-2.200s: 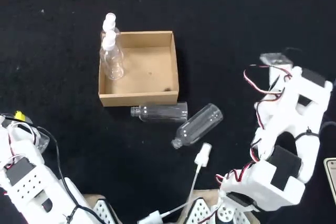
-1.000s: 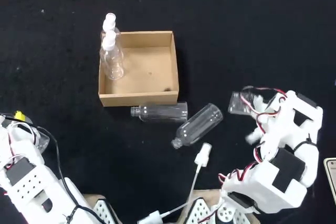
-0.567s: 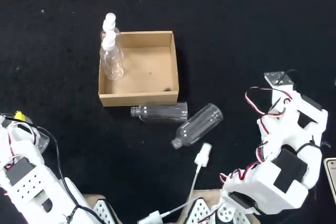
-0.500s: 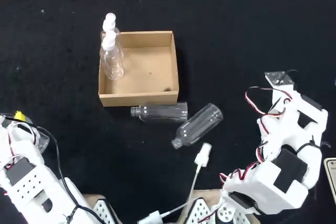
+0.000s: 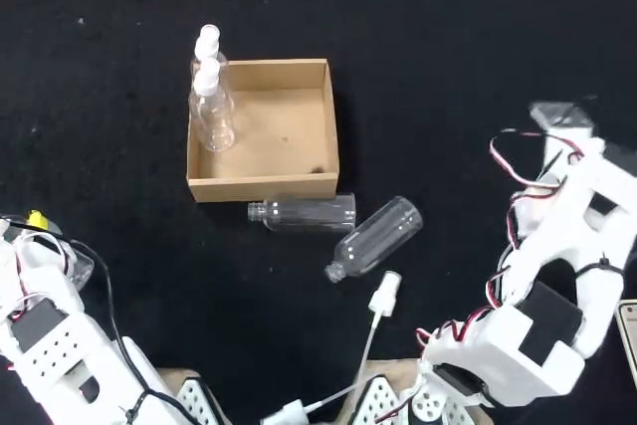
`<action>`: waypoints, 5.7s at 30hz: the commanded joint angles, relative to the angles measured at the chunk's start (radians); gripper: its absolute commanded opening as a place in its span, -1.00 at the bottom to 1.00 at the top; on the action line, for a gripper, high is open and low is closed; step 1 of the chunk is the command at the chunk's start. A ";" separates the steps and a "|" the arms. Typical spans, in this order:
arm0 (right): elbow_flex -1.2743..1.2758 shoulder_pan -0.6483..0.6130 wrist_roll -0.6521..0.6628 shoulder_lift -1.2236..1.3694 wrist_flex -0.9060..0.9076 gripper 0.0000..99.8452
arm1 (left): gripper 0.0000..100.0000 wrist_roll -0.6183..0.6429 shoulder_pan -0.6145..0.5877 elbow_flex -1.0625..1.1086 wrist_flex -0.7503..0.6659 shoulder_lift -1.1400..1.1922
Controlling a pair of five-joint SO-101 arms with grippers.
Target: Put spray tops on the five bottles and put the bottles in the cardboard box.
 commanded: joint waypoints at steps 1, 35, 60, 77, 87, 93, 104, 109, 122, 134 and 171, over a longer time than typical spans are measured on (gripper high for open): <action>-0.079 -0.008 -0.137 0.016 -0.048 -0.41 | -0.94 -0.032 0.010 -0.013 0.003 -0.017; -0.668 -0.074 -0.483 0.610 0.129 -0.55 | -0.94 -0.080 0.010 -0.015 0.003 -0.017; -0.636 0.005 0.531 0.542 0.160 -0.98 | -0.94 -0.081 0.010 -0.016 0.002 -0.017; 0.140 -0.040 0.339 0.062 -0.350 -0.87 | -0.94 -0.081 0.010 -0.018 0.000 -0.017; 0.186 -0.069 0.287 0.058 -0.353 -0.47 | -0.94 -0.081 0.008 -0.016 0.002 -0.017; 0.219 -0.074 0.290 0.058 -0.353 -0.70 | -0.94 -0.081 0.008 -0.016 0.002 -0.017; 0.159 -0.095 0.095 -0.185 -0.213 -0.98 | -0.94 -0.081 0.039 -0.102 0.112 -0.083; 0.111 -0.186 -0.115 -0.456 -0.097 -0.98 | -0.94 -0.081 0.148 -0.105 0.183 -0.261; -0.016 -0.664 -0.626 -0.993 -0.051 -0.98 | -0.94 -0.084 0.549 0.073 0.054 -0.562; -0.018 -1.162 -0.690 -1.087 -0.431 -0.98 | -0.94 -0.074 0.839 0.236 -0.287 -0.597; 0.228 -1.398 -0.683 -0.923 -1.062 -0.98 | -0.94 -0.081 1.150 0.295 -0.339 -0.595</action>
